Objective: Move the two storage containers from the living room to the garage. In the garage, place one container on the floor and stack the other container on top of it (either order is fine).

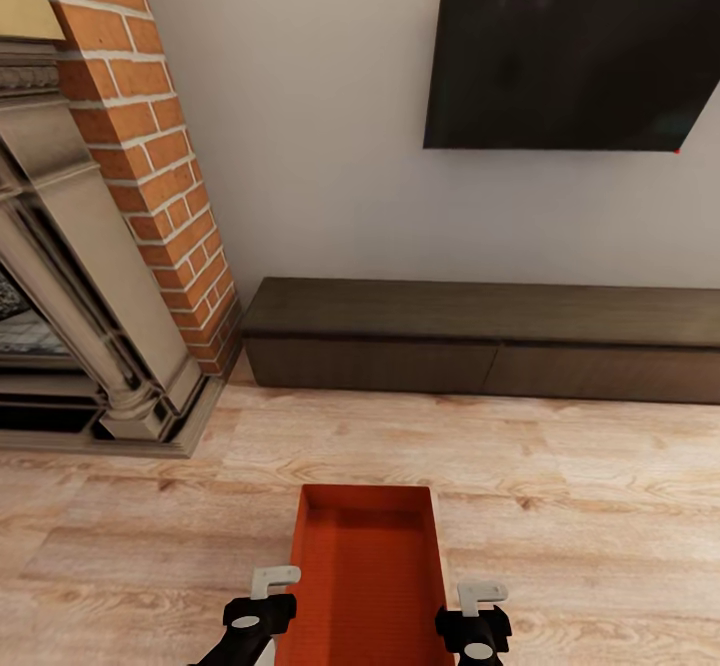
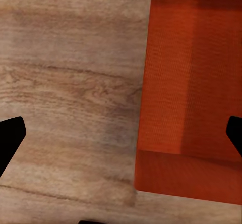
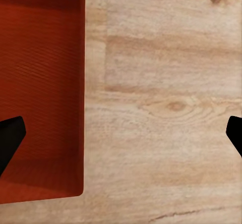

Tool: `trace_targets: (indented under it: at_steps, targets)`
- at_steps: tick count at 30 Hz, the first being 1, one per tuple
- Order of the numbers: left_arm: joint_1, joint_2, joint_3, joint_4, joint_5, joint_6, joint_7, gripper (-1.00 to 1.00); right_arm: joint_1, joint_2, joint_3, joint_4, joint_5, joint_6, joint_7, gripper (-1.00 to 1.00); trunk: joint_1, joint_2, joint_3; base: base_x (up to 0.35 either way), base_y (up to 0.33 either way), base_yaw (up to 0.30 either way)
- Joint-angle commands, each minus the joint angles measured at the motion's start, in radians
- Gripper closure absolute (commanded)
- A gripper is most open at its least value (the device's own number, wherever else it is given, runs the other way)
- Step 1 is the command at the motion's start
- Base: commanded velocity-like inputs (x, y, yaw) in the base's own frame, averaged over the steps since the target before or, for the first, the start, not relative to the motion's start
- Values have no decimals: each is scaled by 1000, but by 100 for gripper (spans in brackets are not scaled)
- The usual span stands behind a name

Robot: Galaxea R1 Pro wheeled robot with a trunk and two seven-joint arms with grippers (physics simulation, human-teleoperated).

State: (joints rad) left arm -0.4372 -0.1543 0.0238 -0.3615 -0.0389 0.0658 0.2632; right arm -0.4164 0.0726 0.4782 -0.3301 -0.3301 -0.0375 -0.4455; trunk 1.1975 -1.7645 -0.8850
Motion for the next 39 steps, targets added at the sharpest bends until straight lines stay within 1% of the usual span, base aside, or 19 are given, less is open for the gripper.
trace_targets:
  at_steps: [1,5,15,39]
  targets:
    - [0,-1,2,-2,-4,6,2,-100,-1,0,8,0,-10,-4,-5,-100,4,-8,-4,0,0,0]
    - [0,-1,2,-3,-5,6,2,-100,-1,1,8,0,-10,-4,-5,-100,19,-36,-16,0,0,0]
    - [0,-1,2,-4,-6,5,2,-100,-1,2,8,0,-10,-5,-8,-100,19,-36,-19,0,0,0]
    - [0,-1,2,-2,-9,8,2,-100,-1,-1,7,0,-10,-10,-7,-100,19,-36,-58,0,0,0]
